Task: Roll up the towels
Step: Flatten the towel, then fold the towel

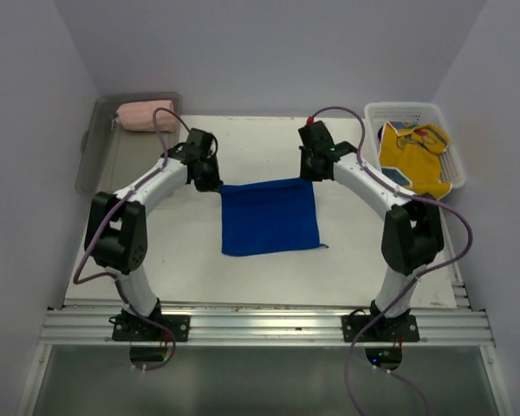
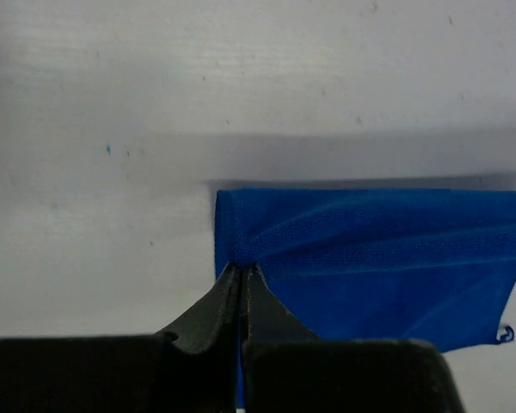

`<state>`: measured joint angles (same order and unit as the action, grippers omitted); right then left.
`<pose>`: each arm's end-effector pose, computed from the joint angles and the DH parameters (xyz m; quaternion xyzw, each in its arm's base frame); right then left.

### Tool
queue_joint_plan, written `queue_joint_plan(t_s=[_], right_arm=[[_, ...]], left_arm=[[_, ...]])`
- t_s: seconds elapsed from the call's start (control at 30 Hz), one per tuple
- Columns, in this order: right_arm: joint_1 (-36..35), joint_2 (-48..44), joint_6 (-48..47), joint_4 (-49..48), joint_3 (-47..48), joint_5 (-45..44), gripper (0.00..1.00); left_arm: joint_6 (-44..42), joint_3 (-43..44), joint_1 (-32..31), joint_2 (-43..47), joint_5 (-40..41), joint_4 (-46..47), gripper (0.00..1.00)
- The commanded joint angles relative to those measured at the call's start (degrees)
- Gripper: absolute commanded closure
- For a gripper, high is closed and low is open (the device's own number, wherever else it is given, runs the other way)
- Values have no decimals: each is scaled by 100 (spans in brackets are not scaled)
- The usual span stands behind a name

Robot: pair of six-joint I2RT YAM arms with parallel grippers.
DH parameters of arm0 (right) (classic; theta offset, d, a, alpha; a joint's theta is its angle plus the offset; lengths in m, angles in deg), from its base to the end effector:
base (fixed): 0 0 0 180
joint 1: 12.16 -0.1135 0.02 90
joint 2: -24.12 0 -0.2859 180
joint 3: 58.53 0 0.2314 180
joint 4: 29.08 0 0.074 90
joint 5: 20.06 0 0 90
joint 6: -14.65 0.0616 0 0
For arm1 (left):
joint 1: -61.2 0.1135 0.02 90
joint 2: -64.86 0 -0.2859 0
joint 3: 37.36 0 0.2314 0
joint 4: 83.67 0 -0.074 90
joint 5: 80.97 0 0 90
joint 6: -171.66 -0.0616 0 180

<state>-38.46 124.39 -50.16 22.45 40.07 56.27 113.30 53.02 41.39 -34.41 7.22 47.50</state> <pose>0.3493 0.1564 0.2809 0.0284 0.9425 0.0344 0.3313 0.3447 -0.1262 0.2453 -0.0946 0.9558 -0.1343 0.2438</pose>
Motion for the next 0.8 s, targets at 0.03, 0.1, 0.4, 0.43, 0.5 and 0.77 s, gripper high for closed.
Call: queue_joint_plan(t_s=[0.03,0.1,0.4,0.43,0.5,0.77], right_arm=[[187,730,-568,-248,1124,-75,100],[240,1073,-576,-248,1345,-30,100],[275,1207,-472,-63,1462,84,100],[284,1084,-436,-89,1121,110,100],[284,838,-340,-220,707,224,100],[301,-191,-24,-643,-990,629,100]], left_arm=[[-263,857,452,-637,207,366,100],[-229,1077,566,-857,207,374,100],[-316,1237,637,-894,-109,190,100],[-307,1158,637,-806,-188,164,100],[-290,842,628,-507,-285,111,100],[-282,-696,426,494,-602,198,100]])
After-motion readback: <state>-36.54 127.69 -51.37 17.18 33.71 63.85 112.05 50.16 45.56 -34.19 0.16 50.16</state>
